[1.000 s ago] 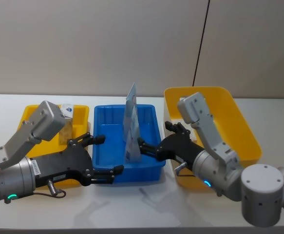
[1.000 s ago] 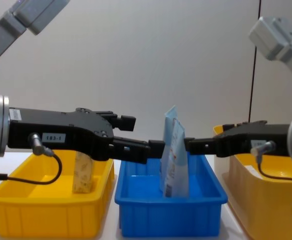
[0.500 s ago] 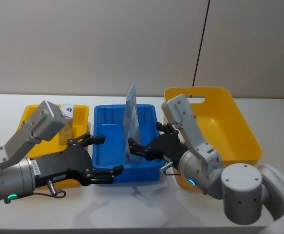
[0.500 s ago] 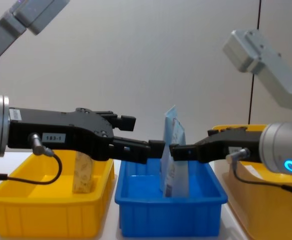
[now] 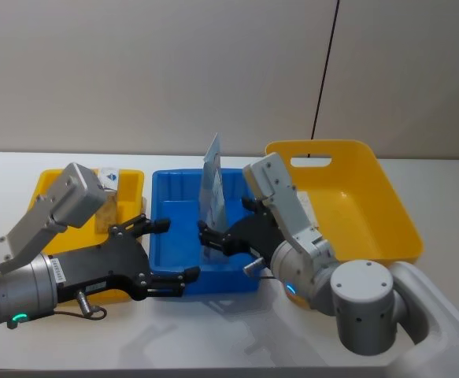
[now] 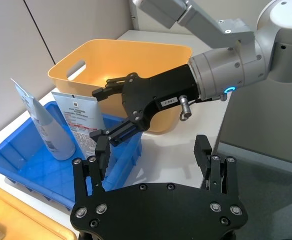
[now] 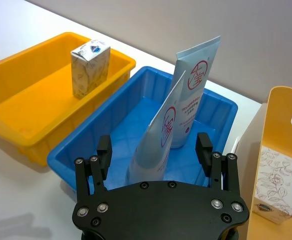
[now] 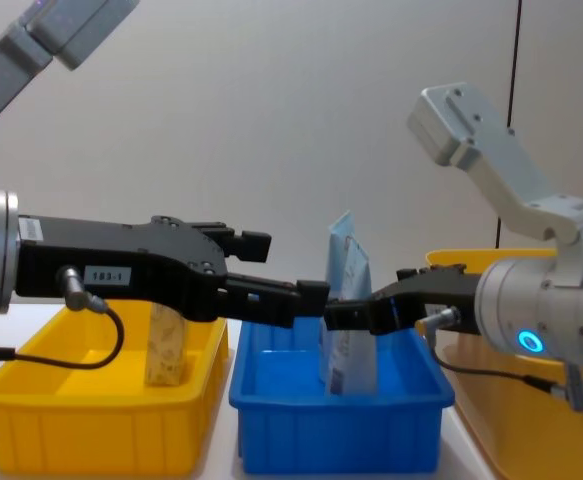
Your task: Bimanual collaborative sorting of washing and personal care products
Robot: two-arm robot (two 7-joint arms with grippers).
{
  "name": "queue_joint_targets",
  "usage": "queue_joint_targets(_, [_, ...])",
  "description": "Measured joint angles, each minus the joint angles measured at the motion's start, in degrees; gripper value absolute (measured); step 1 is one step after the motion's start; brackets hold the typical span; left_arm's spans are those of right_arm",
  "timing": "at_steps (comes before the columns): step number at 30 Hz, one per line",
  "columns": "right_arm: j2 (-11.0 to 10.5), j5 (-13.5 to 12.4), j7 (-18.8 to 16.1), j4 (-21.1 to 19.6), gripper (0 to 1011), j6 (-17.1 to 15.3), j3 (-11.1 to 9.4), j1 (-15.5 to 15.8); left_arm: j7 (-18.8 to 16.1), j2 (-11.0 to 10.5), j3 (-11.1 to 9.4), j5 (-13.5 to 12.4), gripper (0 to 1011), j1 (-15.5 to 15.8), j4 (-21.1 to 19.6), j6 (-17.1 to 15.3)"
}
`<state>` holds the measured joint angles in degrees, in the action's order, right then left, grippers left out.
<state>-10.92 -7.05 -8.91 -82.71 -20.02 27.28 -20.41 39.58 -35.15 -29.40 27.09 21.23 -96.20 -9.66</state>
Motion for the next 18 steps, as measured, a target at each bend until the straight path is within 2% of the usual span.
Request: queue_joint_targets(18, [3.12, 1.60, 1.44, 5.67, 1003, 1.86, -0.07, -2.49, 0.00, 0.00, 0.00, 0.00, 1001, 0.00, 0.00, 0.00])
